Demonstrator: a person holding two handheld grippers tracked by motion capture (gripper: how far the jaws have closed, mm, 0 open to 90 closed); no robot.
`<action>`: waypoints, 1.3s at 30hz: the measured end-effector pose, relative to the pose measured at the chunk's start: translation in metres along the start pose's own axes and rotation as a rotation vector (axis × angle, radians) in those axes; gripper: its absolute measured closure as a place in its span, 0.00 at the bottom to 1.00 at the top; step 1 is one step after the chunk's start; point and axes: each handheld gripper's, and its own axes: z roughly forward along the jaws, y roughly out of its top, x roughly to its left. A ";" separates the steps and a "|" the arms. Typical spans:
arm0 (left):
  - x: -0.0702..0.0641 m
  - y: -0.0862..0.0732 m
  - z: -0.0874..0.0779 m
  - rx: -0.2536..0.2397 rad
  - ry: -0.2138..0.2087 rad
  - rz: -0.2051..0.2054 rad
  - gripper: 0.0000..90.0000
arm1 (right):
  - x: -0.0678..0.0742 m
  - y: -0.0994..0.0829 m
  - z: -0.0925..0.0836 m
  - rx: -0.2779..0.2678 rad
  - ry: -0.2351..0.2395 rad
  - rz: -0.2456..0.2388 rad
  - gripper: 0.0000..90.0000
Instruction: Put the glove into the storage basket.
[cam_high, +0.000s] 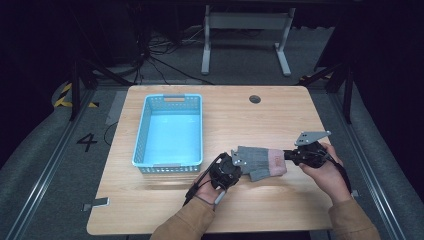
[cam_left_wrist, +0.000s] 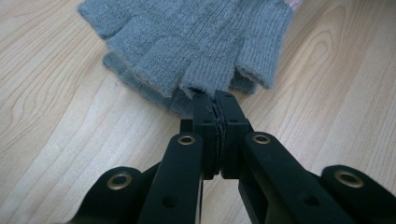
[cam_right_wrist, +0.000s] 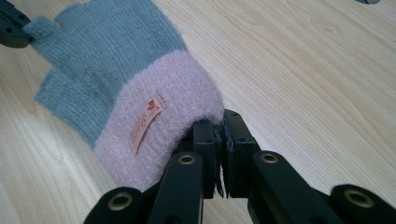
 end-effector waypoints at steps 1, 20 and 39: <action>0.000 0.000 0.000 0.000 0.000 0.000 0.99 | -0.001 0.000 0.002 0.003 0.000 0.003 0.96; 0.000 -0.004 0.019 0.056 -0.013 -0.001 0.98 | -0.009 -0.010 0.031 0.044 -0.022 0.033 0.93; 0.005 -0.002 0.007 -0.024 0.032 -0.013 0.68 | -0.016 -0.018 0.009 0.014 -0.072 0.101 0.81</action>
